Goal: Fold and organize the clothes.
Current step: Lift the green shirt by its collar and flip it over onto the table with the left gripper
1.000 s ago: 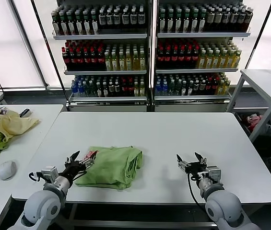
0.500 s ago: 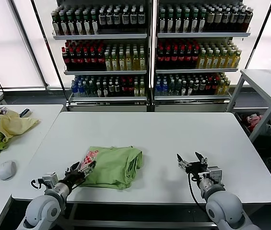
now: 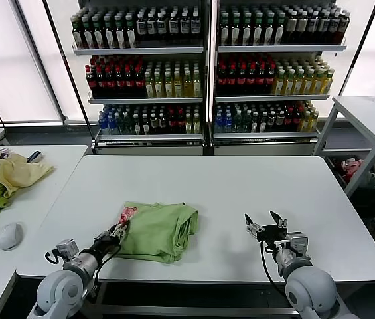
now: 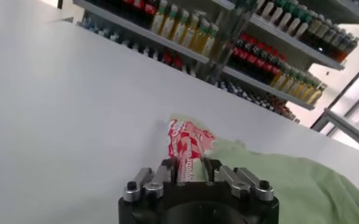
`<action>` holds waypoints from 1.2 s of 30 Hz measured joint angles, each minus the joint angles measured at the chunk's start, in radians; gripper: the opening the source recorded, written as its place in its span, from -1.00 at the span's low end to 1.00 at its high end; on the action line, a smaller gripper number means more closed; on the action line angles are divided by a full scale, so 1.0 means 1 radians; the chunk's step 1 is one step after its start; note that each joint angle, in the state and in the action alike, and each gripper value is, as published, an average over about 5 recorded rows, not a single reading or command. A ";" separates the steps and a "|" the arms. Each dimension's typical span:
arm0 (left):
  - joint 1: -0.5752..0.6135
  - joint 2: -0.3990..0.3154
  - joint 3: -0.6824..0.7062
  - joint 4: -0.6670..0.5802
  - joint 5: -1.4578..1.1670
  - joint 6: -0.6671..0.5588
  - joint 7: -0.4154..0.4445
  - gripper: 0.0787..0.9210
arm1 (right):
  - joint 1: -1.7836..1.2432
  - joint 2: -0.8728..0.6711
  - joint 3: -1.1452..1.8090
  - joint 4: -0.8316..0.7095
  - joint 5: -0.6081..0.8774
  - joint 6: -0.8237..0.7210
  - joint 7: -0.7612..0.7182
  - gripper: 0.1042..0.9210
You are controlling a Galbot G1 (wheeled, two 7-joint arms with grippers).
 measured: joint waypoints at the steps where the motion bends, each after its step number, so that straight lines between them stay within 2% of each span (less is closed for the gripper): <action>1: 0.000 -0.003 -0.004 0.004 -0.017 0.002 0.001 -0.54 | 0.000 -0.001 0.001 0.001 0.000 0.000 0.000 0.76; 5: 0.000 -0.015 -0.022 0.016 -0.092 0.012 0.007 -0.81 | -0.001 -0.004 0.003 0.003 0.001 -0.001 0.000 0.76; 8: -0.001 -0.025 -0.037 0.026 -0.148 0.020 0.010 -0.90 | -0.001 -0.006 0.003 0.005 0.002 -0.001 0.000 0.76; 16: 0.003 -0.043 -0.099 0.029 -0.307 0.040 0.002 -0.91 | -0.001 -0.004 0.005 0.008 0.003 -0.002 0.002 0.76; 22: 0.007 -0.029 -0.202 0.034 -0.436 0.059 -0.016 -0.91 | 0.004 -0.008 0.005 0.005 0.008 0.004 -0.002 0.76; 30: -0.008 0.053 -0.400 0.040 -0.539 0.080 -0.038 -0.91 | 0.023 -0.015 -0.005 -0.018 0.023 0.022 -0.012 0.76; 36: -0.004 0.123 -0.505 -0.013 -0.537 0.080 -0.053 -0.91 | 0.022 0.000 -0.017 -0.014 0.015 0.020 -0.008 0.76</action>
